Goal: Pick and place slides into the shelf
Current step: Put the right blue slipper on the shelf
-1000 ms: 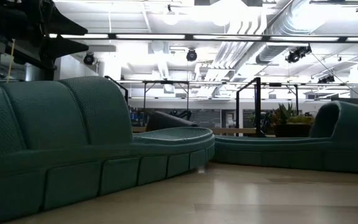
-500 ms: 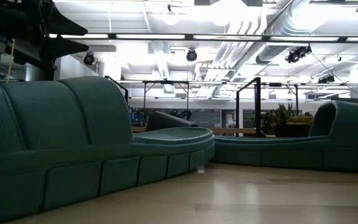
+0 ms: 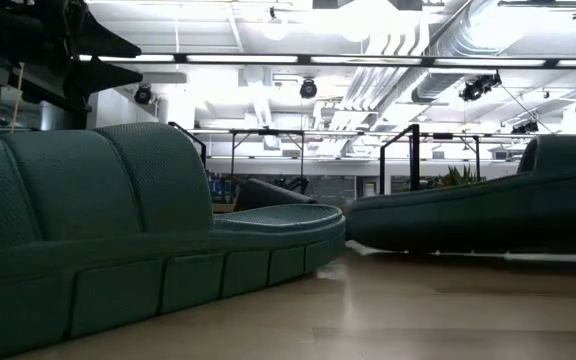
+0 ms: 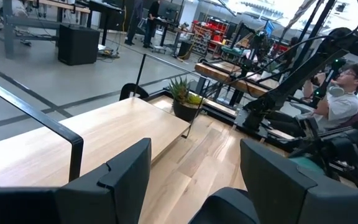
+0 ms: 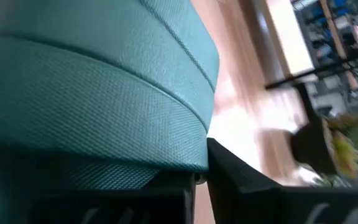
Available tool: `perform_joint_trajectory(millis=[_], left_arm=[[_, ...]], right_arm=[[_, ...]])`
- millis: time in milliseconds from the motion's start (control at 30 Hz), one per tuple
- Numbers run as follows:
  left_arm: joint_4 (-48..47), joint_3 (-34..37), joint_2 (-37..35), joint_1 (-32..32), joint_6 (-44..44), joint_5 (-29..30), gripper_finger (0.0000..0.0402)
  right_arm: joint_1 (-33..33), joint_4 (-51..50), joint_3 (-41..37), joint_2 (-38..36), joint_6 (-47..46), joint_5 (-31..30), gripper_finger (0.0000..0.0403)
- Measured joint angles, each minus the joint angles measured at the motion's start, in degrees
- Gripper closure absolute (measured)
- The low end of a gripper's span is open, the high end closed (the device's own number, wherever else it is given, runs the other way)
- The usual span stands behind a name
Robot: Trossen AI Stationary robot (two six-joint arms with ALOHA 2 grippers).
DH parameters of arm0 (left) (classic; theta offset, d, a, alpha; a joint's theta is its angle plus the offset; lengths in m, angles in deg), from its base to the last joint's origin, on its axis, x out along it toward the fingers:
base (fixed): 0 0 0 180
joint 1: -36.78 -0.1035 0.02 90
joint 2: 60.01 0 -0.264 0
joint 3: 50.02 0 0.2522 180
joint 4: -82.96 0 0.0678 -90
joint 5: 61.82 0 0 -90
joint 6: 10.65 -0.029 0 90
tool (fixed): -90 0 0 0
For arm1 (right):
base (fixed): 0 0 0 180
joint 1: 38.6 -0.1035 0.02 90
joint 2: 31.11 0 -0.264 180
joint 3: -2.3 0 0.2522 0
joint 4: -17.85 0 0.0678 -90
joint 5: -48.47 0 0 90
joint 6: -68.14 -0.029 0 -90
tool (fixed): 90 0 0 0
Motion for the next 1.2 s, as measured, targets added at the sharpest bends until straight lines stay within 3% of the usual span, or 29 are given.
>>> perform_joint_trajectory(millis=[233,467,767,1000,1200], left_arm=[[0.0,0.0,0.0,0.0,0.0,0.0,0.0174],[0.0,0.0,0.0,0.0,-2.9,-3.9,0.0174],[2.7,0.0,0.0,0.1,-18.5,-13.4,0.0174],[7.2,0.0,2.6,0.1,-24.1,-23.4,0.0174],[14.5,0.0,11.7,0.1,-27.4,-24.8,0.0174]], right_arm=[[-0.4,-9.7,0.0,-1.6,-6.7,1.7,0.04],[-0.5,-14.5,0.0,-8.5,-10.1,-5.1,0.0402],[1.2,-14.6,0.0,-19.8,-9.6,-15.6,0.0402],[5.6,-9.1,0.0,-25.2,-3.5,-22.2,0.0402],[11.2,2.6,0.0,-27.1,6.6,-24.5,0.0403]])
